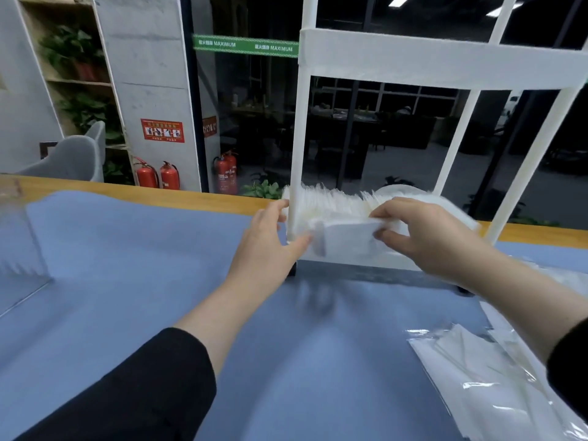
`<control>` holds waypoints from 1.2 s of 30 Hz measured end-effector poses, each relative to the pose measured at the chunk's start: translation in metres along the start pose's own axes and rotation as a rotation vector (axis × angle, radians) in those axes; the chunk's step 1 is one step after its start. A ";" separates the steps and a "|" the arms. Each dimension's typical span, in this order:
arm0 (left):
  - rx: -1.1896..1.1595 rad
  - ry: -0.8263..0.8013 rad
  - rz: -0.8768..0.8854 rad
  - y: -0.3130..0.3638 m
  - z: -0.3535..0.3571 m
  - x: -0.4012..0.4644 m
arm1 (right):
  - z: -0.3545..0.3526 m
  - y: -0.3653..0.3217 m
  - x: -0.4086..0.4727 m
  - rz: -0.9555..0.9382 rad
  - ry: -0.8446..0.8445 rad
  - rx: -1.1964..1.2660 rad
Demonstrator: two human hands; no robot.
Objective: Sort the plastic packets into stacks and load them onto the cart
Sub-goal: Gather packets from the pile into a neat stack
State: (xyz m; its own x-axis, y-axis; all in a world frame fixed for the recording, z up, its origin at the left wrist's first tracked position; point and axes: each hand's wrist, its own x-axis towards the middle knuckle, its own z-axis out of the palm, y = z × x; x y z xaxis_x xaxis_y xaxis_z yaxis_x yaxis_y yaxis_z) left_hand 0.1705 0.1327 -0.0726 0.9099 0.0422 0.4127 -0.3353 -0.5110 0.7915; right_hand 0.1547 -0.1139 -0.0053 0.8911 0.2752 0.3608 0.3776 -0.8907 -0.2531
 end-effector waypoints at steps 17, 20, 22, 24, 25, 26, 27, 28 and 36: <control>-0.019 0.039 -0.008 -0.012 0.005 0.002 | 0.036 0.009 0.018 -0.047 0.109 0.119; -0.029 0.042 -0.001 -0.012 0.005 0.002 | 0.041 0.002 0.020 -0.058 0.125 0.083; -0.029 0.041 -0.003 -0.012 0.005 0.003 | 0.049 0.001 0.018 -0.100 0.150 -0.039; -0.023 0.043 -0.002 -0.012 0.005 0.003 | 0.060 0.000 0.012 -0.127 0.174 -0.211; -0.017 0.050 0.002 -0.012 0.006 0.003 | 0.064 0.000 0.009 -0.119 0.186 -0.280; -0.013 0.059 0.008 -0.012 0.006 0.003 | 0.066 0.000 0.006 -0.106 0.199 -0.320; -0.012 0.065 0.015 -0.012 0.007 0.002 | 0.067 -0.001 0.004 -0.089 0.211 -0.331; -0.018 0.063 0.024 -0.011 0.007 0.002 | 0.067 -0.002 0.003 -0.071 0.212 -0.315; -0.019 -0.152 -0.014 -0.013 0.013 -0.001 | 0.055 -0.005 0.015 -0.069 -0.050 -0.313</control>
State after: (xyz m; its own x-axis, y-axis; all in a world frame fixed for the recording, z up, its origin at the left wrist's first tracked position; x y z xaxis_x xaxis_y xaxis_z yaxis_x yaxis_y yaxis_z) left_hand 0.1769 0.1283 -0.0892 0.9407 -0.0816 0.3293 -0.3250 -0.4953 0.8057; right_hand 0.1805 -0.0858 -0.0478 0.8801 0.3493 0.3215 0.3488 -0.9352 0.0614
